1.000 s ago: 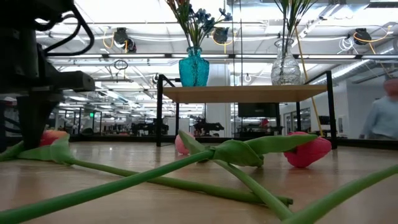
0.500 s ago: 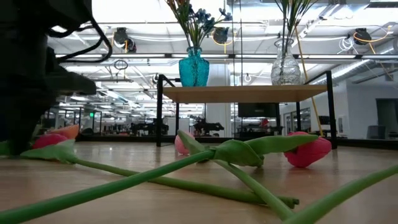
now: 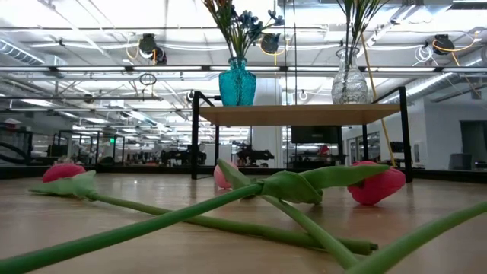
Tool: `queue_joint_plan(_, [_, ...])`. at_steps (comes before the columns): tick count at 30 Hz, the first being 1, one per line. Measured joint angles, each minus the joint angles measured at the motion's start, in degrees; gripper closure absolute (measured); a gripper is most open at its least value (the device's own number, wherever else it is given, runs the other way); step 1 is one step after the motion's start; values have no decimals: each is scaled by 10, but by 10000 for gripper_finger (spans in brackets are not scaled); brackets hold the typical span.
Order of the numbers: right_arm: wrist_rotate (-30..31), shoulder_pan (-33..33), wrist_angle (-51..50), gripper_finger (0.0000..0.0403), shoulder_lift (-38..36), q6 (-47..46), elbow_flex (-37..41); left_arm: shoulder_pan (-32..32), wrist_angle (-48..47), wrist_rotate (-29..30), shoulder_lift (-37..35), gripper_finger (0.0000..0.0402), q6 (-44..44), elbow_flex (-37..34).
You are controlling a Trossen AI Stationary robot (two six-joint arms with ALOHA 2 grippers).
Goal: Pick and place flowers into a vace then onto a shelf
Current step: Put the orange tulip into the blue vase on the shelf
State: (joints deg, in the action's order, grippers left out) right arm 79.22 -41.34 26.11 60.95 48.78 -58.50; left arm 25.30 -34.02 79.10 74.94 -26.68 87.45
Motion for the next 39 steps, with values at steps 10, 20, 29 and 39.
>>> queue_joint_plan(10, [0,2,0,174,0,-12,0,-143,549,-356,31,394,626,17])
queue_joint_plan(20, [0,1,2,174,0,-63,0,-276,494,-439,104,394,491,16])
queue_joint_plan(29, [1,1,2,174,0,-66,0,-319,469,-448,135,394,432,17])
queue_joint_plan(39, [2,1,2,174,0,-62,0,-325,392,-429,133,377,353,17])
